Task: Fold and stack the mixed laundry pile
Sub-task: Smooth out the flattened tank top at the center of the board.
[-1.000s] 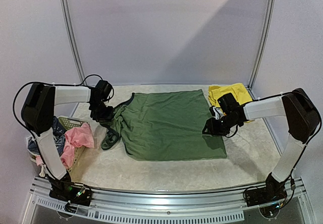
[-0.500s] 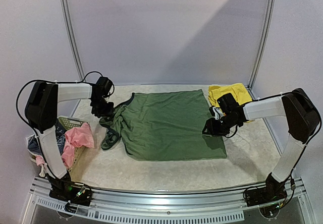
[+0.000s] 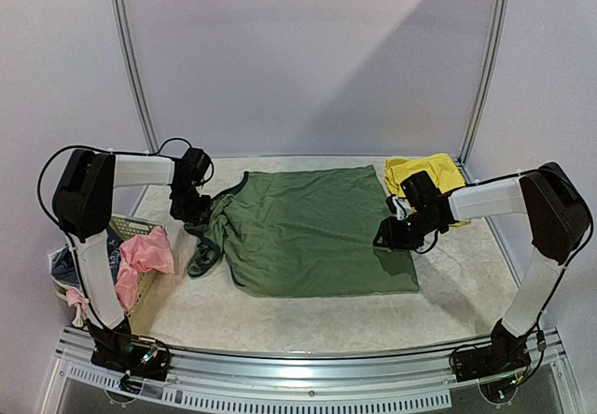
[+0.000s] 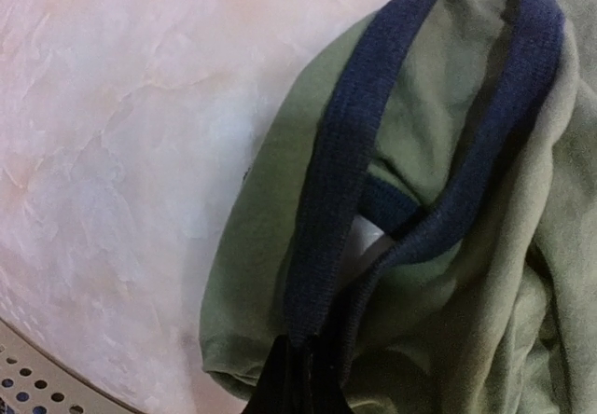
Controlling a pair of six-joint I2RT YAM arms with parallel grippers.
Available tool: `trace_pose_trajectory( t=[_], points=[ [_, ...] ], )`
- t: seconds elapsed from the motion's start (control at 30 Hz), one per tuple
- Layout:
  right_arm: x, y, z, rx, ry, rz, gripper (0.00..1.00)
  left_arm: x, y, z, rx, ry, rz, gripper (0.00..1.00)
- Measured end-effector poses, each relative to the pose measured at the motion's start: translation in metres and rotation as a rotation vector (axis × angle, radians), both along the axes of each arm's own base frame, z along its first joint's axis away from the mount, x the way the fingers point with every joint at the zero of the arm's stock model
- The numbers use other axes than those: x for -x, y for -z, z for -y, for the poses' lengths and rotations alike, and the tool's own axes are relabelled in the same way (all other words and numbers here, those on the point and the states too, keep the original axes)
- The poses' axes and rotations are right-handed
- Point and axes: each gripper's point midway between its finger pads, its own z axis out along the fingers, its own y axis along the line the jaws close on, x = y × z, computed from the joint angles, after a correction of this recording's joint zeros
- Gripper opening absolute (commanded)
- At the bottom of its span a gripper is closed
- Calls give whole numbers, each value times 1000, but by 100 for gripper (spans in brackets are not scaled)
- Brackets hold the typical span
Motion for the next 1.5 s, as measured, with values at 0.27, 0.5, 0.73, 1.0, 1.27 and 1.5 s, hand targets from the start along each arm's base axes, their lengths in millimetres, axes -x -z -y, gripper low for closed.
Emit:
trace_pose_trajectory(
  t=[0.27,0.5,0.73,1.0,1.27,1.5],
  points=[
    [0,0,0,3,2,0,56,-27,-41,1,-8,-6,74,0],
    [0,1,2,13,5,0,56,-77,-115,-18,15,-53,220,0],
    [-1,1,3,21,10,5,56,-125,-131,-50,16,-105,247,0],
    [-1,1,3,24,10,5,56,-160,-89,-77,38,-142,172,6],
    [0,-2,-1,26,-2,6,57,-166,-65,-90,83,-178,141,74],
    [-5,-28,-32,36,-83,70,60,-129,-87,-61,60,-130,143,90]
  ],
)
